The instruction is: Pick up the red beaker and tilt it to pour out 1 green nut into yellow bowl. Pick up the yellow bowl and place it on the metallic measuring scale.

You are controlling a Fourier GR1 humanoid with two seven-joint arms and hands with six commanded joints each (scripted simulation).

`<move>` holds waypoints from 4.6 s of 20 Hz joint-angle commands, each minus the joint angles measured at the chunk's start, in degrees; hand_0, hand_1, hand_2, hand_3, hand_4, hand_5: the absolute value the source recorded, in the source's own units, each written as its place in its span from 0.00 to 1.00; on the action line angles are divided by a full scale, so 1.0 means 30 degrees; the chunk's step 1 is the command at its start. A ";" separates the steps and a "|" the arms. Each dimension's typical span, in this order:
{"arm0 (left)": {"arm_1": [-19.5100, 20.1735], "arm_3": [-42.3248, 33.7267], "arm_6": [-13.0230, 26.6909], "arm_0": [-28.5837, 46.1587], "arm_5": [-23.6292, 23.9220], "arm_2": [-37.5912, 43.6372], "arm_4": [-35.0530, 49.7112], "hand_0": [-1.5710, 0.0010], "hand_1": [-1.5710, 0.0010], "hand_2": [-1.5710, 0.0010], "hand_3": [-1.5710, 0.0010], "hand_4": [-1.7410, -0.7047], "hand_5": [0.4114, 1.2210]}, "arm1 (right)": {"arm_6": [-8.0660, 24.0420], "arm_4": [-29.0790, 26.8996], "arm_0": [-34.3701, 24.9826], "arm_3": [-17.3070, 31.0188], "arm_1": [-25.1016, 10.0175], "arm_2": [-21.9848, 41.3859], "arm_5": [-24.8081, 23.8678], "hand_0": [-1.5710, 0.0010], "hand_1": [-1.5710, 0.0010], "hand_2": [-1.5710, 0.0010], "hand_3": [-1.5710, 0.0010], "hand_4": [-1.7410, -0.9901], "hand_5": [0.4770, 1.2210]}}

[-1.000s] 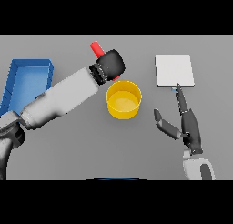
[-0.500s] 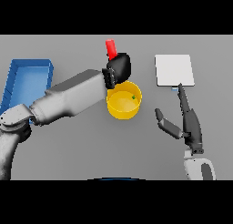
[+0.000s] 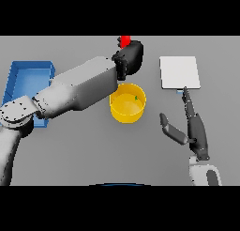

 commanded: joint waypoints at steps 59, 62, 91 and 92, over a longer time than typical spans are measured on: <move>1.2864 -0.7459 1.1522 1.6516 0.9885 1.3513 3.0402 0.89 0.91 0.91 0.92 0.98 0.29 | -0.0344 -0.0366 -0.1379 0.1101 -0.0505 0.0208 0.0881 1.00 1.00 1.00 1.00 0.77 0.28; 1.2729 -0.7328 1.1377 1.6302 1.0383 1.3472 2.9990 0.95 0.95 0.95 0.96 1.00 0.30 | -0.0342 -0.0075 -0.1024 0.0938 -0.0470 0.0332 0.0708 1.00 1.00 1.00 1.00 0.75 0.27; 1.2496 -0.8164 0.9427 1.7166 1.1171 1.4188 3.0864 1.00 1.00 1.00 1.00 0.98 0.34 | -0.1460 1.2448 -1.4752 0.9357 -0.6423 1.0745 0.9565 1.00 1.00 1.00 1.00 0.65 0.31; 1.2441 -0.7893 0.9523 1.7019 1.1170 1.4216 3.0809 1.00 1.00 1.00 1.00 0.98 0.34 | -0.1538 1.2635 -1.4944 0.9705 -0.6263 1.1055 0.9673 1.00 1.00 1.00 1.00 0.64 0.32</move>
